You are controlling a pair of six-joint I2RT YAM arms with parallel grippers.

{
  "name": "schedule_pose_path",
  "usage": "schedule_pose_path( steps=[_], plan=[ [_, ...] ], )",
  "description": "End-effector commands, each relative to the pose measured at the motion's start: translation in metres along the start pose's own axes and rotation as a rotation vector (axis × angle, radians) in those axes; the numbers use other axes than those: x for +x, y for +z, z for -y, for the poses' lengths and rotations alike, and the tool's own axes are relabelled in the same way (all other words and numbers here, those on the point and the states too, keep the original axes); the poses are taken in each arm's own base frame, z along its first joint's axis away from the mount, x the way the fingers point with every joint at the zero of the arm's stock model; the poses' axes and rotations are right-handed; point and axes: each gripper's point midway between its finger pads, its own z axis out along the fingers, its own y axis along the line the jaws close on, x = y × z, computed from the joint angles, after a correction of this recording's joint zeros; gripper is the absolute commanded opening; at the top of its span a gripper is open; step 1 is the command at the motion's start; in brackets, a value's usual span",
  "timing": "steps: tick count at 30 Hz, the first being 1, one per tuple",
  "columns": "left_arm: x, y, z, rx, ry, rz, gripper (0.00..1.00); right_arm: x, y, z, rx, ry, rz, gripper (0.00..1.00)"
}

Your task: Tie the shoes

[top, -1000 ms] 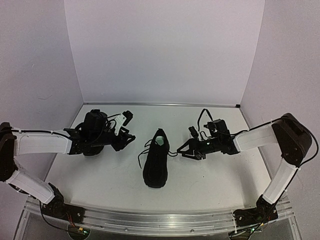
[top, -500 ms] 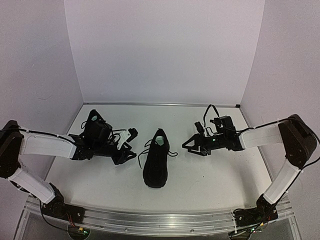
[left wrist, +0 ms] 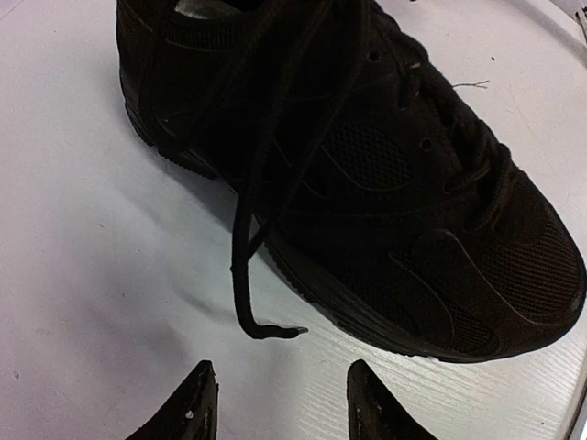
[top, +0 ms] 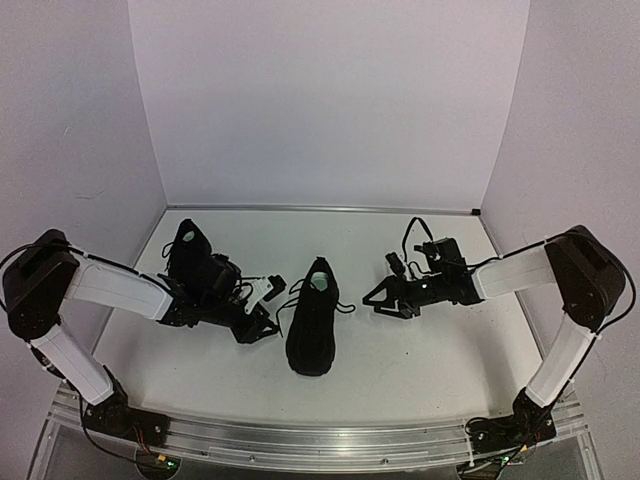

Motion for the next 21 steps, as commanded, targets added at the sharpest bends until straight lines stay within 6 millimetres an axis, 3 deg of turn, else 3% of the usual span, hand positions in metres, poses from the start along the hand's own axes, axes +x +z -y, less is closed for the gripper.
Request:
schedule_pose_path(
  steps=[1,8,12,17,21],
  plan=[
    [-0.023,0.013,0.001,0.029,0.010,0.042,0.45,-0.004,0.004,-0.010,-0.035,-0.032,-0.006,0.57],
    [-0.039,0.044,0.043,0.162,0.092,0.045,0.39,-0.006,0.006,-0.010,-0.036,-0.028,-0.001,0.57],
    [-0.055,0.050,0.053,0.194,0.105,0.082,0.38,-0.008,0.006,-0.012,-0.042,-0.031,0.001,0.57],
    [-0.058,0.035,0.043,0.127,0.107,0.094,0.40,-0.011,0.002,-0.019,-0.056,-0.042,0.007,0.57],
    [-0.057,0.007,0.037,0.101,0.097,0.098,0.48,-0.012,-0.001,-0.025,-0.068,-0.056,0.012,0.57]
  ],
)
